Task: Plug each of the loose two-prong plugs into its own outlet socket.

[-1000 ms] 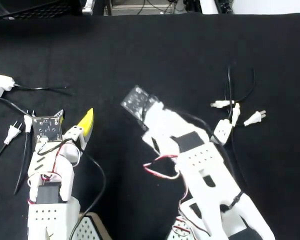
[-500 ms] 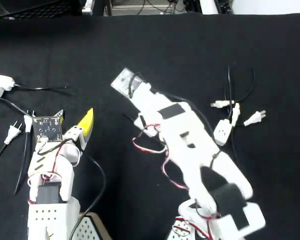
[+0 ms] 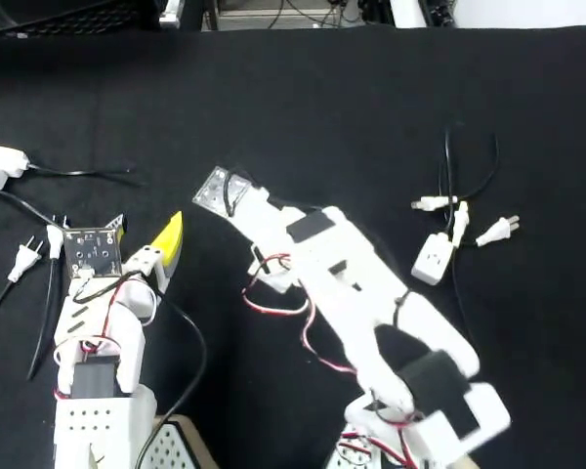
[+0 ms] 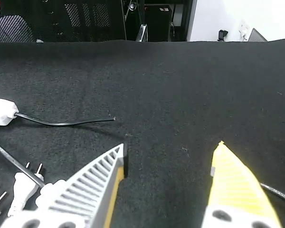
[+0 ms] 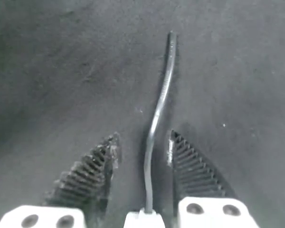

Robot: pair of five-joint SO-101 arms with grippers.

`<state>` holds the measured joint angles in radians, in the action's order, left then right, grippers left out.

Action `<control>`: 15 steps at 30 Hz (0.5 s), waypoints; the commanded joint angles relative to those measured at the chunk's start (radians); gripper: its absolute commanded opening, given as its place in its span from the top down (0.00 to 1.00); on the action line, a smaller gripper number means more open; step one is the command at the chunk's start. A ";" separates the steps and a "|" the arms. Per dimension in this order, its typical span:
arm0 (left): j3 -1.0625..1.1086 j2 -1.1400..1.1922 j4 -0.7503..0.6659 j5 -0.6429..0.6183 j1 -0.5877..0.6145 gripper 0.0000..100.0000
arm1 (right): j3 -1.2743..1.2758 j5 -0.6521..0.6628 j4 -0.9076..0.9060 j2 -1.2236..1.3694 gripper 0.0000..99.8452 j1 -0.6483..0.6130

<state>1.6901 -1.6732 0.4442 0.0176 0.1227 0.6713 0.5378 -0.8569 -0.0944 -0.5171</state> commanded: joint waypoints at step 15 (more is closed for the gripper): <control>0.018 0.005 -0.023 -0.002 0.005 0.70 | -0.213 0.006 -0.029 0.196 0.98 -0.015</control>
<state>1.6901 -1.6732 0.4442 0.0176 0.1227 0.5393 0.5378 -0.8508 0.1036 -0.5171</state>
